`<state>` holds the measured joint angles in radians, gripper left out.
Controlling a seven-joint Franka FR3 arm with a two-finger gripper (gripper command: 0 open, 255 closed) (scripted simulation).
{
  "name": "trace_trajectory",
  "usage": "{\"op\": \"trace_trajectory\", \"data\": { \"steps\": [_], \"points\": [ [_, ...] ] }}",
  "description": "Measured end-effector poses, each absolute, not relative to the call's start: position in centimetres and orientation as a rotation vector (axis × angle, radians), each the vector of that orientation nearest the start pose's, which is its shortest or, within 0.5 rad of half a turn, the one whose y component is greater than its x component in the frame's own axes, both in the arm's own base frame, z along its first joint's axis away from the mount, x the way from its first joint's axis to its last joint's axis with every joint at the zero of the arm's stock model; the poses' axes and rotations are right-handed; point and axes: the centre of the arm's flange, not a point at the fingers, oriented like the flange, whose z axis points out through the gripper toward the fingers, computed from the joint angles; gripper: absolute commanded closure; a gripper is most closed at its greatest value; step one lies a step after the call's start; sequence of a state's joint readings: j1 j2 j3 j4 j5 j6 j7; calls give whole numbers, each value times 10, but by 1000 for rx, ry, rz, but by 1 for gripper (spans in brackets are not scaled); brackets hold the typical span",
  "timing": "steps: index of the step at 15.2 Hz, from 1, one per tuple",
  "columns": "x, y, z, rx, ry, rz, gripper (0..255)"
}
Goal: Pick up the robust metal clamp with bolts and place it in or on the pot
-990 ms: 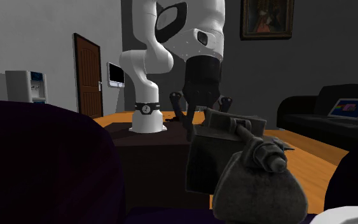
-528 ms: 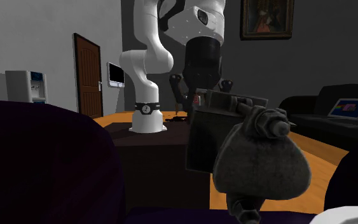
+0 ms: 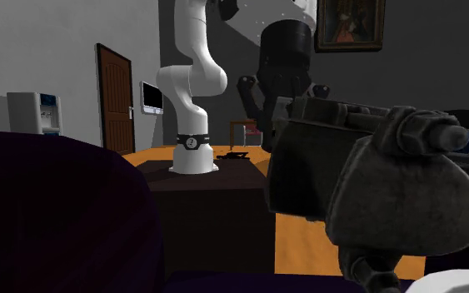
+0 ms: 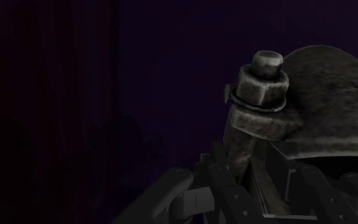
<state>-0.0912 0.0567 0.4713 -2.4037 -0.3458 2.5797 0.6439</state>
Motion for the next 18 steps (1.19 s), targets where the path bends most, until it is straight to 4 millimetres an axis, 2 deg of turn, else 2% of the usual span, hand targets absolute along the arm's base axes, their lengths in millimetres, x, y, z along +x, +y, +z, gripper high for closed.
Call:
{"op": "trace_trajectory", "data": {
  "steps": [18],
  "points": [
    [656, 333, 317, -3218, -26, -318, 255]
  ]
}}
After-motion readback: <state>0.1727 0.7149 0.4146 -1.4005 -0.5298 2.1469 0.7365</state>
